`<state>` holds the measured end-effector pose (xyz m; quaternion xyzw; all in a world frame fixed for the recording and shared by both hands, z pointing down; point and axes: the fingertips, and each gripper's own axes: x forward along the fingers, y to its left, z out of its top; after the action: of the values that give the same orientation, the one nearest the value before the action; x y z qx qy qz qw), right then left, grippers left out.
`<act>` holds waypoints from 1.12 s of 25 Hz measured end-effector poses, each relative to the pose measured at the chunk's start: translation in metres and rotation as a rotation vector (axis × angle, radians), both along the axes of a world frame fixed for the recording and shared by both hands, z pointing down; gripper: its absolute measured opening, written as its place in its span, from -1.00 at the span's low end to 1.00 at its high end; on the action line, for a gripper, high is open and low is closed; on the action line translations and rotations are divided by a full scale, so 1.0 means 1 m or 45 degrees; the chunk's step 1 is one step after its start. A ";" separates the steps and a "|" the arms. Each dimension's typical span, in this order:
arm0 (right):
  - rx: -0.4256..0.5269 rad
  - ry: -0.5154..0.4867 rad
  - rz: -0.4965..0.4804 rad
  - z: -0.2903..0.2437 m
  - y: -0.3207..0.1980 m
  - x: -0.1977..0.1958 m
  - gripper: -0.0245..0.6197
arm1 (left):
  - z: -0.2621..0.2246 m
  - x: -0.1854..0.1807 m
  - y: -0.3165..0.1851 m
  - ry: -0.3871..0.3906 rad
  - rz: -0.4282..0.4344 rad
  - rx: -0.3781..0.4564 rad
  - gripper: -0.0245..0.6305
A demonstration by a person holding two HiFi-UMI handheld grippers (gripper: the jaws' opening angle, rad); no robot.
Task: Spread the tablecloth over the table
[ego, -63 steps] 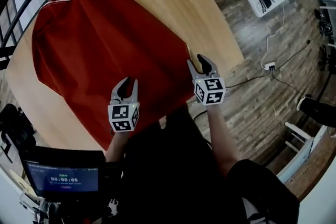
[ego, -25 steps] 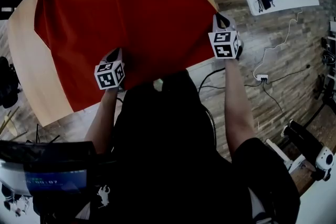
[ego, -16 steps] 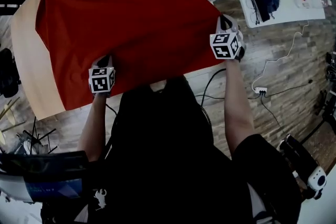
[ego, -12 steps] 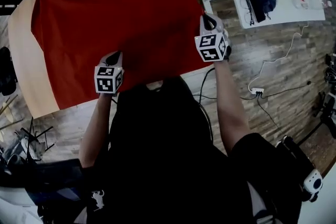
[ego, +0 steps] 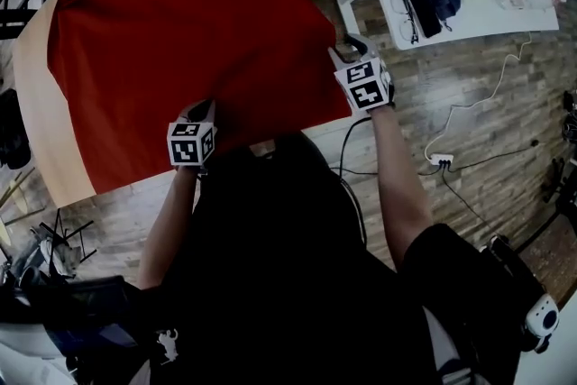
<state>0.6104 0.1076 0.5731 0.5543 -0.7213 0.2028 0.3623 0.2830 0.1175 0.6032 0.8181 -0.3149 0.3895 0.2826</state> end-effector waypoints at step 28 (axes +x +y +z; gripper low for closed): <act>0.184 -0.286 0.027 -0.012 -0.343 -0.156 -0.35 | -0.008 0.058 -0.303 -0.016 0.024 0.300 -0.91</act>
<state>0.4545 -0.2351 0.5613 0.5605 -0.7642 0.2148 0.2361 0.3409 -0.1855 0.5957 0.8462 -0.3525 0.3575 0.1786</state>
